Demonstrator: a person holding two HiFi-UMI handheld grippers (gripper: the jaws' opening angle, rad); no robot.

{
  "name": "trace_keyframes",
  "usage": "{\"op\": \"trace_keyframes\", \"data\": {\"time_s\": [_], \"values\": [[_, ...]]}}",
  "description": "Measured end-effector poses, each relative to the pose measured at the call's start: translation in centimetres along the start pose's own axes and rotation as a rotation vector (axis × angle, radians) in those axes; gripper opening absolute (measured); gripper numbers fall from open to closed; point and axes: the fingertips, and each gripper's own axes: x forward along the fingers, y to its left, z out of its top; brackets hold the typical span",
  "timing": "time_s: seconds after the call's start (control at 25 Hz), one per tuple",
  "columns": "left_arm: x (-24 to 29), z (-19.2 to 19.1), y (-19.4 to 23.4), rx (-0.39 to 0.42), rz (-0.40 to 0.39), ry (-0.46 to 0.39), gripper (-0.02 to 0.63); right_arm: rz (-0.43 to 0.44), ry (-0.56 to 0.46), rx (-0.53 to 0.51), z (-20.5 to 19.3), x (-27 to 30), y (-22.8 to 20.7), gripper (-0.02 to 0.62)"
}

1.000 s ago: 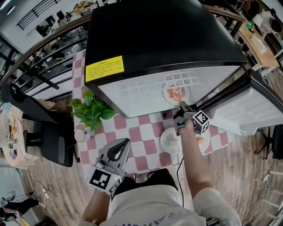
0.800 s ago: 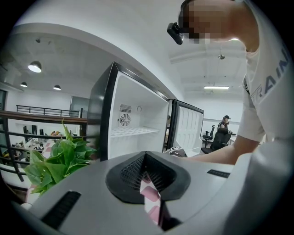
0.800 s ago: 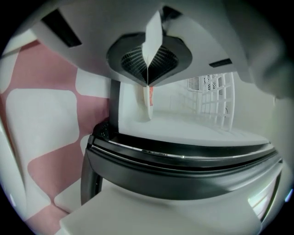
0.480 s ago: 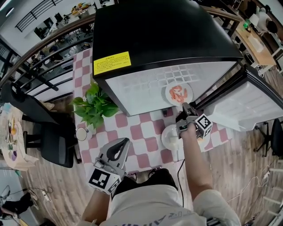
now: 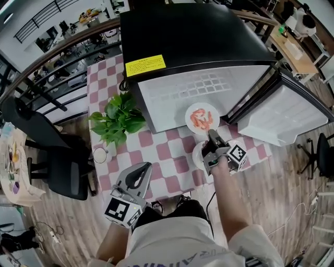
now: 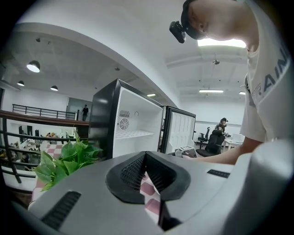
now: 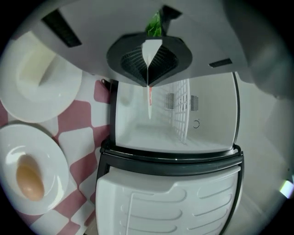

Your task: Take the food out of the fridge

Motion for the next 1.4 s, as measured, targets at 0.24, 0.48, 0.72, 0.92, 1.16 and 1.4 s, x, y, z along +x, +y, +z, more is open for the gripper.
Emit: {"op": "trace_keyframes", "data": {"time_s": [0.24, 0.48, 0.72, 0.92, 1.16, 1.4], "values": [[-2.0, 0.2, 0.2, 0.01, -0.02, -0.011, 0.006, 0.008, 0.053, 0.019, -5.1, -2.9, 0.1, 0.026], [-3.4, -0.1, 1.2, 0.001, -0.024, -0.015, 0.006, -0.019, 0.1, 0.009, -8.8, -4.3, -1.4, 0.026], [-4.5, -0.9, 1.8, -0.009, -0.023, -0.007, 0.006, -0.048, 0.153, 0.02, -12.3, -5.2, -3.9, 0.026], [-5.2, -1.2, 2.8, -0.009, -0.006, 0.008, 0.006, -0.097, 0.198, 0.02, -14.7, -5.2, -6.6, 0.026], [-5.6, -1.3, 3.1, -0.009, 0.005, 0.015, 0.006, -0.125, 0.232, 0.016, -16.3, -5.2, -8.9, 0.026], [-5.2, -1.4, 2.8, -0.008, 0.001, 0.018, 0.006, -0.144, 0.243, 0.036, -17.0, -5.2, -10.6, 0.027]]}}
